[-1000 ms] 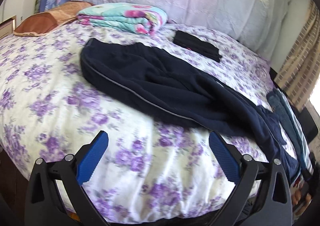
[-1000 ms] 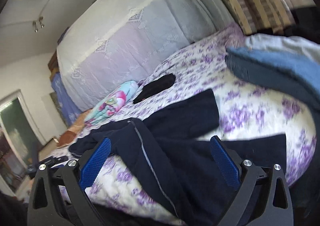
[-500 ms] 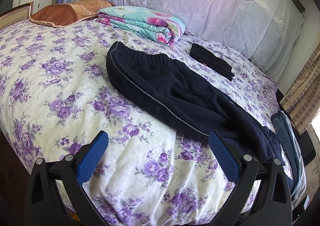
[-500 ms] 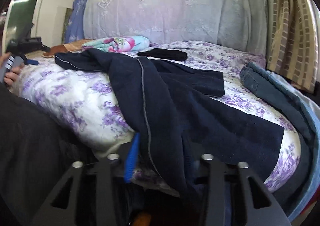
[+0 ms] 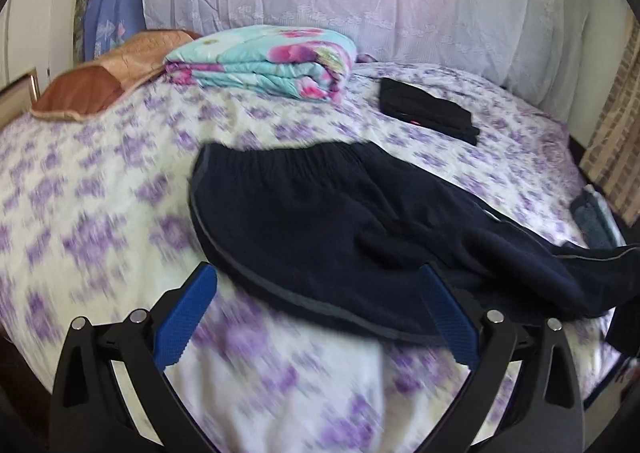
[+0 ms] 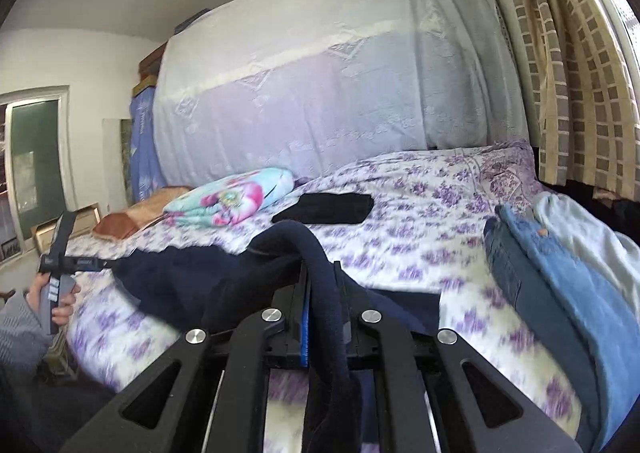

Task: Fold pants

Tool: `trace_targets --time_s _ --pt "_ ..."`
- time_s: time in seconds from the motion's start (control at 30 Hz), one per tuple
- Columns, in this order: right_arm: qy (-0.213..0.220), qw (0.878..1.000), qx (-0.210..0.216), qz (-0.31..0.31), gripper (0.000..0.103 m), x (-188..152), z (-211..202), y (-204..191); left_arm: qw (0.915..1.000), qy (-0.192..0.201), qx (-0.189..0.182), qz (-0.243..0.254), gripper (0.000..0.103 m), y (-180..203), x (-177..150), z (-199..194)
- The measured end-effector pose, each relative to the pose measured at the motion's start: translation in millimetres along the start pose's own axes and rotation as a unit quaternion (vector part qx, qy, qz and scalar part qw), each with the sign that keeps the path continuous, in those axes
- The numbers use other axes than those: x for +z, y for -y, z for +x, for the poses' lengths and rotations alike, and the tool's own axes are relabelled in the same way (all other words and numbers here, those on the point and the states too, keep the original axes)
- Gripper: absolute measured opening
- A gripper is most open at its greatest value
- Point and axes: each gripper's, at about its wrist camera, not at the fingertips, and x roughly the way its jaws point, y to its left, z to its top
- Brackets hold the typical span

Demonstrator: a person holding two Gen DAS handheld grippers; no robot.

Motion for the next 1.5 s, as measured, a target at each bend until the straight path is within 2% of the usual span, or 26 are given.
trace_targets --time_s 0.13,0.2,0.3,0.33,0.4,0.47,0.57,0.63,0.7,0.77,0.83,0.9,0.93,1.03,1.1,1.13,1.2,1.23,1.27,1.37,1.43,1.5 --pt "-0.001 1.0 -0.01 0.013 0.009 37 32 22 0.9993 -0.01 0.034 -0.01 0.099 -41 50 28" --pt "-0.005 0.999 -0.002 0.033 0.009 51 46 32 0.9979 -0.025 0.046 -0.038 0.099 -65 74 44" --pt "-0.019 0.998 0.002 0.053 0.009 64 71 45 0.9977 -0.029 -0.014 -0.06 0.099 -60 99 54" --pt "-0.023 0.998 0.003 0.058 0.009 65 77 46 0.9981 -0.033 -0.039 -0.035 0.099 -41 110 60" --pt "-0.03 0.997 0.005 0.069 0.009 65 85 50 0.9967 -0.044 -0.052 0.045 0.099 2 125 76" --pt "-0.036 0.997 -0.001 0.072 0.009 61 88 55 0.9873 -0.06 -0.043 0.141 0.099 48 132 99" --pt "-0.047 0.996 -0.01 0.08 0.009 53 83 62 0.9654 -0.088 -0.039 0.242 0.099 93 142 144" --pt "-0.055 0.995 -0.014 0.083 0.009 44 77 64 0.9504 -0.123 -0.067 0.278 0.099 105 149 174" --pt "-0.062 0.994 -0.019 0.086 0.009 36 72 68 0.9407 -0.146 -0.069 0.298 0.099 108 157 203" --pt "-0.067 0.993 -0.023 0.09 0.009 31 69 69 0.9347 -0.175 -0.079 0.299 0.099 103 165 230" --pt "-0.072 0.993 -0.026 0.094 0.009 27 68 70 0.928 -0.23 -0.12 0.268 0.098 92 169 255" --pt "-0.074 0.992 -0.027 0.097 0.009 26 70 72 0.9118 -0.298 -0.165 0.23 0.098 83 163 281" --pt "-0.075 0.992 -0.027 0.102 0.009 26 72 74 0.9095 -0.309 -0.164 0.225 0.098 81 159 289" --pt "-0.079 0.989 -0.022 0.119 0.009 26 80 80 0.906 -0.294 -0.177 0.248 0.098 86 150 282" --pt "-0.081 0.988 -0.019 0.129 0.009 25 83 82 0.8935 -0.306 -0.233 0.233 0.091 87 145 274" --pt "-0.082 0.987 -0.018 0.136 0.009 24 86 84 0.8915 -0.304 -0.244 0.23 0.086 87 141 268" --pt "-0.082 0.986 -0.015 0.147 0.009 23 90 87 0.8927 -0.292 -0.24 0.246 0.071 86 133 258" --pt "-0.081 0.985 -0.015 0.149 0.009 23 91 87 0.8952 -0.288 -0.238 0.244 0.056 84 130 253" --pt "-0.08 0.985 -0.015 0.151 0.009 23 92 88 0.8994 -0.279 -0.244 0.231 0.052 79 130 247" --pt "-0.08 0.984 -0.015 0.158 0.009 21 95 89 0.9179 -0.229 -0.26 0.194 0.049 61 142 219" --pt "-0.083 0.983 -0.015 0.165 0.009 20 100 92 0.9362 -0.182 -0.256 0.157 0.048 48 150 198" --pt "-0.087 0.981 -0.016 0.17 0.009 21 106 95 0.95 -0.15 -0.248 0.116 0.048 36 161 183"
